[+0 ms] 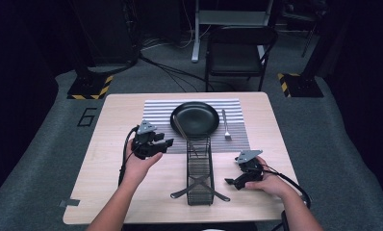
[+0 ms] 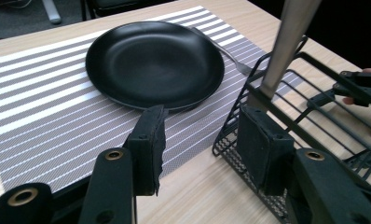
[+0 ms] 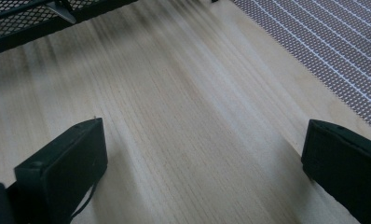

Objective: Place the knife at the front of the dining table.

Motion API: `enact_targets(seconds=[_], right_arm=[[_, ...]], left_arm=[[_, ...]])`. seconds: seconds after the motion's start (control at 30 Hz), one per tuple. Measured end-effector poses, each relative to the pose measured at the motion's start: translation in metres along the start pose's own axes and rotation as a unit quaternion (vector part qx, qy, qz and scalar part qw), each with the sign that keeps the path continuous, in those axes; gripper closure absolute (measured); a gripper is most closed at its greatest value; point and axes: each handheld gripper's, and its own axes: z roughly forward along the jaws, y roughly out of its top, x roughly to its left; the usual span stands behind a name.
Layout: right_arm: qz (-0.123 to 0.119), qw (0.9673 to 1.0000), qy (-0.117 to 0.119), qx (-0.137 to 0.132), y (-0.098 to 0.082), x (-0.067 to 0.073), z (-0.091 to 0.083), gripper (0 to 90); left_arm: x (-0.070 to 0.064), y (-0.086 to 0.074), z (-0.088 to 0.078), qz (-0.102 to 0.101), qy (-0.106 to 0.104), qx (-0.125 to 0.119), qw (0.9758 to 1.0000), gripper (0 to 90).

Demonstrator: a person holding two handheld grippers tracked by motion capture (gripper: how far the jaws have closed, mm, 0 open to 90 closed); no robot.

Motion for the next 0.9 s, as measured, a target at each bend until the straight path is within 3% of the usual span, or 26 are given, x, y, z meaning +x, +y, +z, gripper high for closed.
enact_targets(seconds=[0.23,0.9], right_arm=[[0.000,1.0000,0.000,0.000,0.000,0.000,0.000,0.0],[0.000,1.0000,0.000,0.000,0.000,0.000,0.000,0.0]], left_arm=[[-0.008,0.009,0.003,0.010,-0.010,-0.001,0.9999,52.2],[-0.024,0.017,0.022,0.012,-0.043,-0.008,0.9990,60.3]])
